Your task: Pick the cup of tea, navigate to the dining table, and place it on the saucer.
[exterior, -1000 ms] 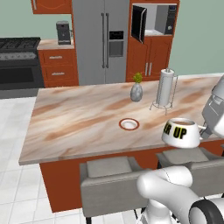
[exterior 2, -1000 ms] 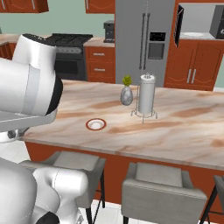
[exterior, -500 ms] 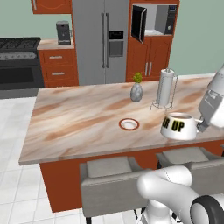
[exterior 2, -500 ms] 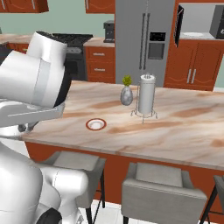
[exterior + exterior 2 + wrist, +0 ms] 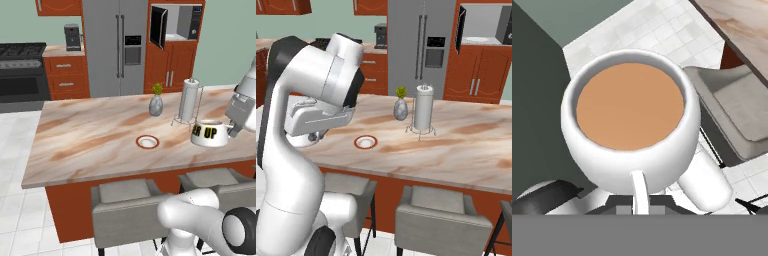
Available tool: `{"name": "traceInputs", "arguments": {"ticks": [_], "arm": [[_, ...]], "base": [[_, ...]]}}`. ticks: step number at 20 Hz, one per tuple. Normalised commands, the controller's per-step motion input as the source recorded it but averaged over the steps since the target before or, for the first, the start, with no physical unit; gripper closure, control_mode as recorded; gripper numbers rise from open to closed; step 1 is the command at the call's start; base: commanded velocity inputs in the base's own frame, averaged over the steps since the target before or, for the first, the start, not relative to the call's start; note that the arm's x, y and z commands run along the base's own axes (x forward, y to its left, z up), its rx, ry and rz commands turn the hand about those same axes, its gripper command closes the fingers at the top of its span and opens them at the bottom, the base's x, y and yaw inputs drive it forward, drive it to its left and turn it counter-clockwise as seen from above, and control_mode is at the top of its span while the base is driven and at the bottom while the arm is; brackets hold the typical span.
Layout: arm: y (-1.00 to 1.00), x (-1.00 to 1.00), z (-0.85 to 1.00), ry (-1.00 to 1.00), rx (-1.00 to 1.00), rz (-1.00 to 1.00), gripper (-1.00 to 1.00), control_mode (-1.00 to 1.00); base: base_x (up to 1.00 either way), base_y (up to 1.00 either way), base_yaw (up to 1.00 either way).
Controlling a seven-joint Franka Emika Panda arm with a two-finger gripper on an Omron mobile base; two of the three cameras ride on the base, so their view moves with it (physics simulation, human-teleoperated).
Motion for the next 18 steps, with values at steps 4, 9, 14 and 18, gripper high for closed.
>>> {"name": "traceInputs", "arguments": {"ticks": [4,9,14,18], "arm": [[-0.29,0.31,-0.43,-0.13,-0.03,0.05,1.00,-1.00],[-0.06,0.04,-0.53,-0.24,-0.05,0.01,1.00,-1.00],[0.26,0.33,-0.39,-0.19,-0.09,-0.09,1.00,-1.00],[0.05,0.72,-0.29,-0.13,-0.09,-0.11,1.00,-1.00]], "base": [[0.00,0.00,0.00],[0.00,0.00,0.00],[0.00,0.00,0.00],[0.00,0.00,0.00]]}}
